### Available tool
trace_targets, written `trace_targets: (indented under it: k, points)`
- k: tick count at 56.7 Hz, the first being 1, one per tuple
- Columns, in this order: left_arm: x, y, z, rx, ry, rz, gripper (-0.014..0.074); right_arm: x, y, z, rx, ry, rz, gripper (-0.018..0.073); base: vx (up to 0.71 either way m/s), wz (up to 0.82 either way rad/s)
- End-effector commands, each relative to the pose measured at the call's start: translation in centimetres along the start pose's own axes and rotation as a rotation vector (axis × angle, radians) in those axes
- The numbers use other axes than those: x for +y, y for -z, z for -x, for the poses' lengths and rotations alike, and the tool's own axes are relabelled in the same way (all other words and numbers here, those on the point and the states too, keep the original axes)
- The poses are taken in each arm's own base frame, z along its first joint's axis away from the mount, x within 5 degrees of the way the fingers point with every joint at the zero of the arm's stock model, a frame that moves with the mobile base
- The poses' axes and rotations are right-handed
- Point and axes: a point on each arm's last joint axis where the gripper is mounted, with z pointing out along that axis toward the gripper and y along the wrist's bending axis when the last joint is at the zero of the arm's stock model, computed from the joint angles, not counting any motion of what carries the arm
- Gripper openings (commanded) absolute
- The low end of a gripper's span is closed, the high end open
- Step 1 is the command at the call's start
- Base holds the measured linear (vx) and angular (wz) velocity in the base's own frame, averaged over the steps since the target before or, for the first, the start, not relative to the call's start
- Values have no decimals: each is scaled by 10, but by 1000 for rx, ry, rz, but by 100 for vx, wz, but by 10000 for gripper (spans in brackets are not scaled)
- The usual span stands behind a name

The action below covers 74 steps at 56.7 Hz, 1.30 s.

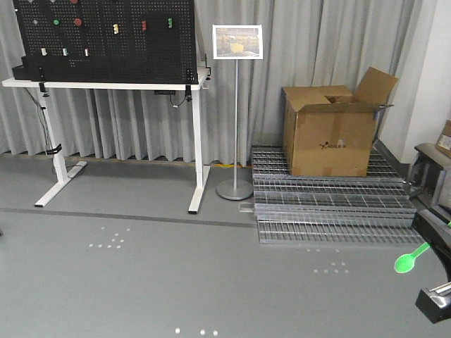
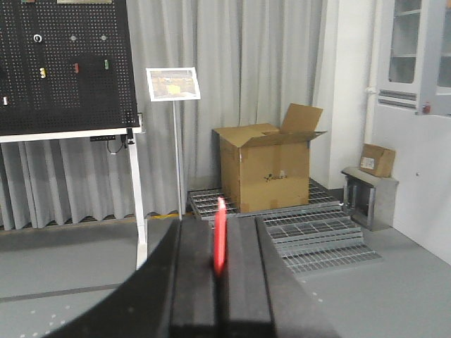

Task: Sort red and green spoons into left cabinet
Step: 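Drive across the room toward the cardboard box area, then turn and drive up to the open cabinet with the blue tray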

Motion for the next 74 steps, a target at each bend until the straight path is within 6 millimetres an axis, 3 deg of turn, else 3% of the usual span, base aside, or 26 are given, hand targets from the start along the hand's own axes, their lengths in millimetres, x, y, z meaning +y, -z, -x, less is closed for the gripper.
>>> trace_targets:
  k: [1, 74]
  points:
    - [-2, 1, 15, -99, 8, -22, -3, 2, 0, 19, -101, -6, 25, -6, 61, 3]
    - [-2, 1, 15, -99, 8, -22, -3, 2, 0, 19, -101, -6, 25, -6, 56, -3]
